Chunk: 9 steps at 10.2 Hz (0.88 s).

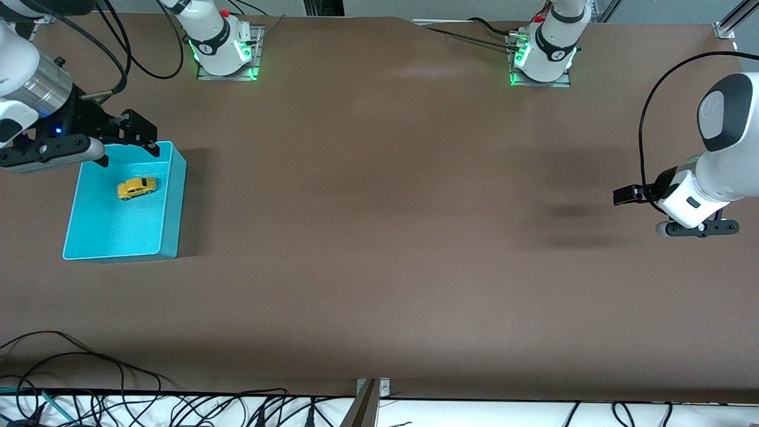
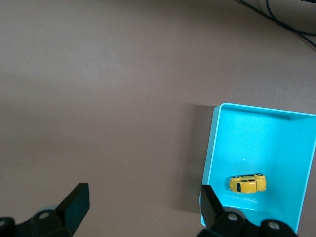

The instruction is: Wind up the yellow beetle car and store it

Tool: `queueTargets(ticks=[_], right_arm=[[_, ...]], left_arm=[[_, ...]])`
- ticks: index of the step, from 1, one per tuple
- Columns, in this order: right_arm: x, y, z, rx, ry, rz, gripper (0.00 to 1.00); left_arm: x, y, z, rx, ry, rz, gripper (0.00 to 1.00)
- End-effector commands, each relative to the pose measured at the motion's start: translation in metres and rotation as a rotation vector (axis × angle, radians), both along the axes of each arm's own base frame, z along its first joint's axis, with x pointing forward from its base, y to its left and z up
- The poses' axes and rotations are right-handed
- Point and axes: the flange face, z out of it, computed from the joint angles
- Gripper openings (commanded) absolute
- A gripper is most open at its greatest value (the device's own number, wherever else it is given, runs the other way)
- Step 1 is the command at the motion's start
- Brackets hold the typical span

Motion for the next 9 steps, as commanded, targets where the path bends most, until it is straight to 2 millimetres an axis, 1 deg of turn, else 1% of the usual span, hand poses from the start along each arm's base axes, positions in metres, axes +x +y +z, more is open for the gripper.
queueTargets(ticks=[1,2,3,5,7,9], right_arm=[[0.012,0.013,0.001,-0.03,0.009,-0.028,1.0],[0.013,0.021,-0.002,-0.035,0.009,-0.049,1.0],[0.017,0.021,-0.007,-0.045,0.018,-0.07,1.0],[0.02,0.02,-0.011,-0.046,0.021,-0.067,1.0],[0.02,0.021,-0.012,-0.046,0.022,-0.074,1.0],[0.022,0.015,-0.01,-0.04,0.021,-0.086,1.0]], left_arm=[[0.0,0.002,0.006,0.004,0.006,-0.025,1.0],[0.0,0.002,0.006,0.003,0.006,-0.026,1.0],[0.0,0.002,0.006,0.003,0.007,-0.026,1.0],[0.0,0.002,0.006,0.003,0.006,-0.026,1.0],[0.0,0.002,0.006,0.004,0.006,-0.025,1.0],[0.0,0.003,0.006,0.004,0.006,-0.023,1.0]])
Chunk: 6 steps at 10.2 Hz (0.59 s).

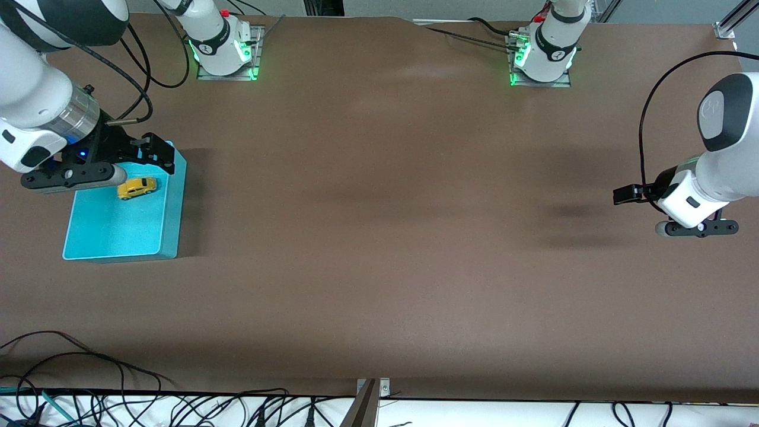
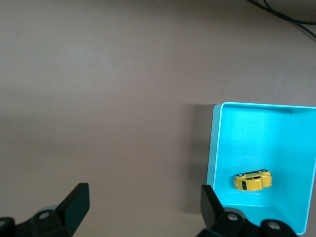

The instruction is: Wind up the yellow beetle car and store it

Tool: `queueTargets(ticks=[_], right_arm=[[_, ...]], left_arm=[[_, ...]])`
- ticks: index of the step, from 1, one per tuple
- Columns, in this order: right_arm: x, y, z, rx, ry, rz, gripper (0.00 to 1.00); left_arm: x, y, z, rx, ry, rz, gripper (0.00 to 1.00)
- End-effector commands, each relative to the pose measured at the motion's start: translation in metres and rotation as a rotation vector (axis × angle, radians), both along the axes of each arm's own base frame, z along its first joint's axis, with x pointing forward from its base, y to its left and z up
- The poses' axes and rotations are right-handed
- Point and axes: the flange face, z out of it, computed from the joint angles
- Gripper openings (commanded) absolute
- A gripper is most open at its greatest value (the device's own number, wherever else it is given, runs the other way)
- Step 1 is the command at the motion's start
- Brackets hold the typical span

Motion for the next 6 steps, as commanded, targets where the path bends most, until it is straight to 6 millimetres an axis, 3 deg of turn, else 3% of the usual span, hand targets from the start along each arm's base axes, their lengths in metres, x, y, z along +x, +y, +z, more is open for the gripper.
queueTargets(ticks=[1,6], right_arm=[[0.0034,-0.0028,0.0078,-0.01,0.003,-0.019,1.0],[0.0006,0.0043,0.0078,-0.008,0.012,0.0,1.0]], left_arm=[[-0.0001,0.0025,0.0066,0.005,0.003,-0.018,1.0],[-0.0004,0.0024,0.0059,0.005,0.005,-0.019,1.0]])
